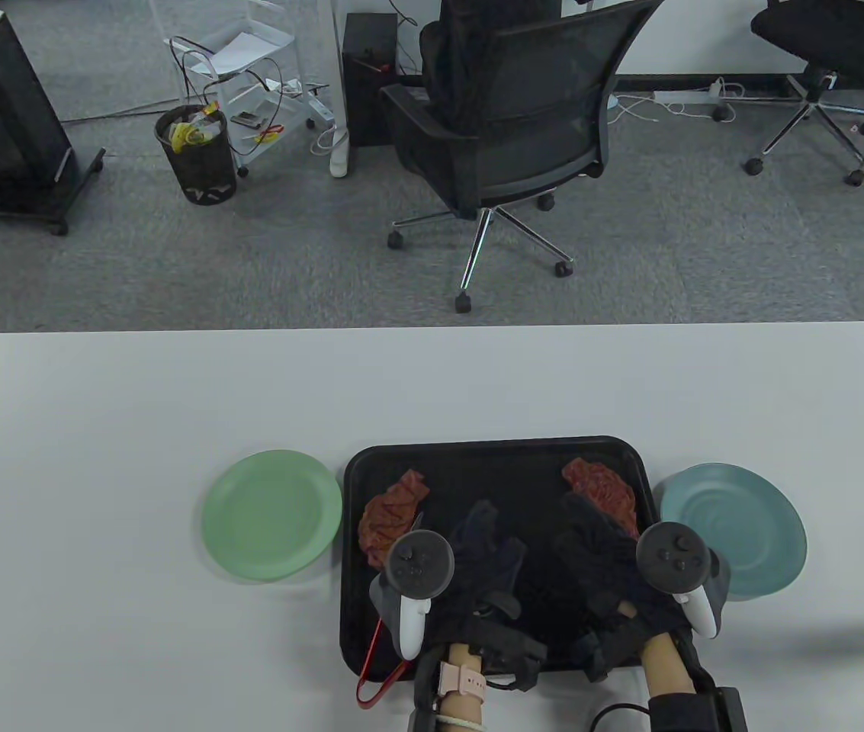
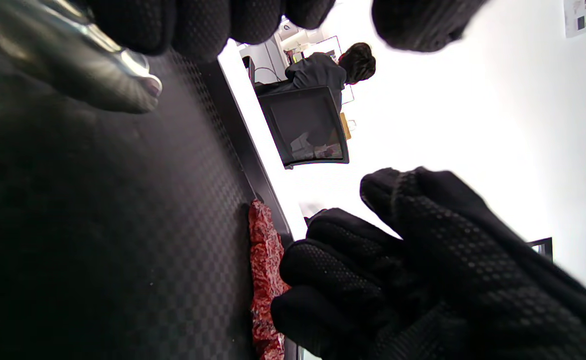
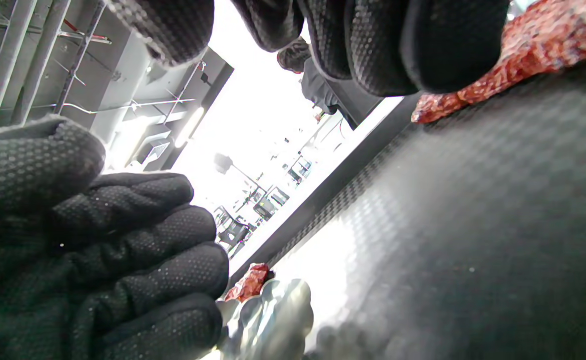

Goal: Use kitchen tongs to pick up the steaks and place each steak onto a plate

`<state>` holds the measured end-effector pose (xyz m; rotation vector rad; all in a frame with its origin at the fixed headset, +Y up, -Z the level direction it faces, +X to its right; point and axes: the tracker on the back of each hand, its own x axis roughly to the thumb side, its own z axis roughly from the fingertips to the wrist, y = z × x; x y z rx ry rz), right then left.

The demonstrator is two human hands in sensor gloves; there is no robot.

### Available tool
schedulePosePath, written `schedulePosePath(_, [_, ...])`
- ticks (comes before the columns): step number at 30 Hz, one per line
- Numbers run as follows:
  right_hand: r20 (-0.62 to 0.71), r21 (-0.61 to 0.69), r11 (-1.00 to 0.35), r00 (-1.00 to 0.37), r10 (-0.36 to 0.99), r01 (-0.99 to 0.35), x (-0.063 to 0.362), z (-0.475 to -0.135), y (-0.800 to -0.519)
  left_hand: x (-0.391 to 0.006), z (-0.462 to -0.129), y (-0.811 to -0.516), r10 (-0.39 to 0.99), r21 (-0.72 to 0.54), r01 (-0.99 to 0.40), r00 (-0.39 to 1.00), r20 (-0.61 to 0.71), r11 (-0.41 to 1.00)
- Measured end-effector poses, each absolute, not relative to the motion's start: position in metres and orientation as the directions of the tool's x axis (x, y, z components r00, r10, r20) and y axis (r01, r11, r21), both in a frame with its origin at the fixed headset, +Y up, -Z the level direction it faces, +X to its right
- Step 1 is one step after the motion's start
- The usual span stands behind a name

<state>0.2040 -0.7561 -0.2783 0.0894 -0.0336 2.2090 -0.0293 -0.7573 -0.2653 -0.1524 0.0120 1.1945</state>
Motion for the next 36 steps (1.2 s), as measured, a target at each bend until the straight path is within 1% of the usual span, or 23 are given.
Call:
schedulePosePath(12, [0.079, 0.013, -0.599, -0.597, 0.798, -0.8, 0.204, -0.278, -0.755, -0.029, -0.263, -0.753, 0.932, -0.106, -0.932, 0.354, -0.074, 0.346])
schedulePosePath(15, [0.079, 0.012, -0.596, -0.594, 0.801, -0.803, 0.206, -0.277, -0.753, -0.028, -0.26, -0.742, 0.947, -0.093, -0.945, 0.318, -0.04, 0.313])
schedulePosePath(18, [0.084, 0.008, -0.588, -0.585, 0.806, -0.809, 0.207, -0.276, -0.752, -0.025, -0.255, -0.727, 0.943, -0.074, -0.94, 0.334, 0.005, 0.333])
schedulePosePath(21, [0.087, 0.004, -0.579, -0.576, 0.813, -0.816, 0.208, -0.275, -0.75, -0.024, -0.25, -0.707, 0.907, -0.076, -0.904, 0.417, 0.066, 0.421])
schedulePosePath(22, [0.086, 0.003, -0.584, -0.581, 0.809, -0.812, 0.208, -0.275, -0.75, -0.026, -0.248, -0.697, 0.882, -0.057, -0.882, 0.463, 0.089, 0.468])
schedulePosePath(23, [0.086, 0.005, -0.588, -0.585, 0.806, -0.809, 0.208, -0.275, -0.75, -0.029, -0.245, -0.691, 0.859, -0.022, -0.862, 0.502, 0.102, 0.507])
schedulePosePath(25, [0.087, 0.014, -0.59, -0.587, 0.805, -0.807, 0.209, -0.275, -0.751, -0.039, -0.236, -0.676, 0.769, 0.109, -0.776, 0.63, 0.107, 0.621])
schedulePosePath(26, [0.087, 0.016, -0.59, -0.587, 0.805, -0.807, 0.208, -0.276, -0.751, -0.043, -0.233, -0.672, 0.729, 0.129, -0.737, 0.676, 0.112, 0.664])
schedulePosePath(27, [0.087, 0.016, -0.591, -0.588, 0.804, -0.807, 0.209, -0.276, -0.75, -0.05, -0.228, -0.669, 0.658, 0.134, -0.667, 0.745, 0.105, 0.733])
schedulePosePath(29, [0.087, 0.014, -0.588, -0.585, 0.806, -0.808, 0.208, -0.276, -0.749, -0.066, -0.221, -0.67, 0.505, 0.107, -0.51, 0.86, 0.067, 0.854])
schedulePosePath(31, [0.083, 0.016, -0.592, -0.589, 0.804, -0.806, 0.208, -0.277, -0.749, -0.08, -0.216, -0.678, 0.4, 0.062, -0.401, 0.916, 0.034, 0.914])
schedulePosePath(33, [0.075, 0.023, -0.602, -0.599, 0.797, -0.798, 0.208, -0.277, -0.751, -0.091, -0.214, -0.688, 0.361, 0.016, -0.362, 0.932, 0.017, 0.932])
schedulePosePath(35, [0.07, 0.026, -0.614, -0.611, 0.788, -0.789, 0.207, -0.278, -0.753, -0.095, -0.215, -0.697, 0.369, -0.087, -0.37, 0.929, -0.027, 0.925])
schedulePosePath(36, [0.07, 0.026, -0.618, -0.615, 0.786, -0.786, 0.207, -0.278, -0.754, -0.095, -0.217, -0.701, 0.356, -0.171, -0.363, 0.932, -0.074, 0.916])
